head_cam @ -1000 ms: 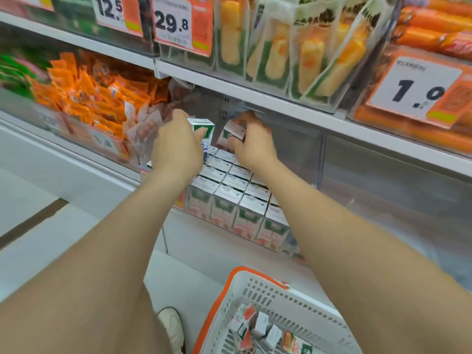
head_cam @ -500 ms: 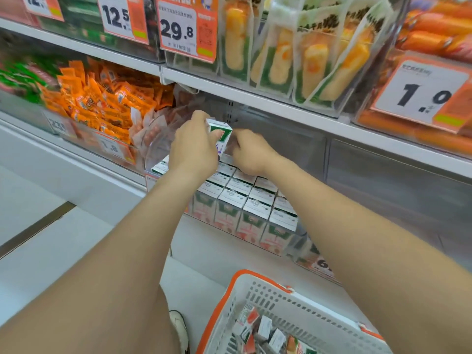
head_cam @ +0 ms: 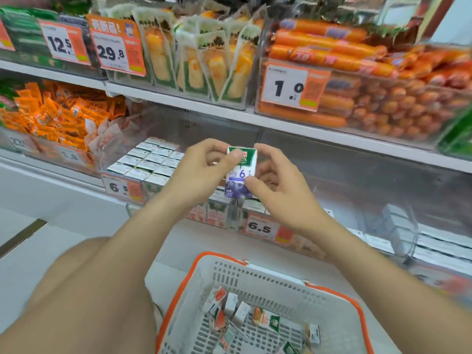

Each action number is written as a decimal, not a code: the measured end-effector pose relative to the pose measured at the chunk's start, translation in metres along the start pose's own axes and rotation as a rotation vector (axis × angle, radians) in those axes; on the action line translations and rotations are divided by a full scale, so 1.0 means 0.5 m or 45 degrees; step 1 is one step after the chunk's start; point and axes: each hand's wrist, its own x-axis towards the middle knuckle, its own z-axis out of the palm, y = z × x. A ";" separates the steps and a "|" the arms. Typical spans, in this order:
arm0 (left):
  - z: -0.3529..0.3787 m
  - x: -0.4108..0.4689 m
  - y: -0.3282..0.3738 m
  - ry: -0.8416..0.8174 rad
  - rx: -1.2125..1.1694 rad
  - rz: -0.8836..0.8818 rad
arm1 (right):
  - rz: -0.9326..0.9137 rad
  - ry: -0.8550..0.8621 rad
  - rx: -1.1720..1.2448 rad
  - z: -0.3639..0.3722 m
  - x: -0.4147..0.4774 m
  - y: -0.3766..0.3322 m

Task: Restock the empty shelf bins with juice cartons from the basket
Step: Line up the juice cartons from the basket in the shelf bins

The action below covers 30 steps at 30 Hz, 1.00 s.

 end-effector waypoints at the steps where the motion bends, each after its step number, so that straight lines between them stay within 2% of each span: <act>1: 0.026 -0.011 0.007 -0.045 0.012 0.036 | 0.014 -0.005 0.009 -0.028 -0.017 0.002; 5: 0.141 -0.036 0.044 -0.221 0.025 0.190 | 0.033 0.011 0.000 -0.136 -0.078 0.018; 8: 0.232 -0.042 0.072 -0.282 -0.105 0.138 | 0.120 0.096 -0.007 -0.235 -0.120 0.031; 10: 0.292 -0.041 0.083 -0.302 -0.145 0.092 | 0.260 0.214 0.070 -0.306 -0.148 0.038; 12: 0.353 -0.041 0.084 -0.303 0.001 0.122 | 0.353 0.388 0.061 -0.372 -0.175 0.039; 14: 0.412 -0.050 0.084 -0.329 0.216 0.206 | 0.308 0.577 -0.204 -0.434 -0.203 0.043; 16: 0.466 -0.069 0.086 -0.389 0.382 0.319 | 0.193 0.642 -0.551 -0.486 -0.231 0.048; 20: 0.556 -0.096 0.075 -0.549 0.600 0.443 | 0.226 0.425 -1.010 -0.562 -0.255 0.114; 25: 0.616 -0.103 0.038 -0.652 0.742 0.422 | 0.335 0.259 -1.334 -0.581 -0.220 0.232; 27: 0.622 -0.103 0.022 -0.667 0.762 0.428 | 0.388 0.217 -1.401 -0.577 -0.209 0.276; 30: 0.623 -0.101 0.008 -0.647 0.772 0.462 | 0.551 0.143 -1.303 -0.577 -0.188 0.328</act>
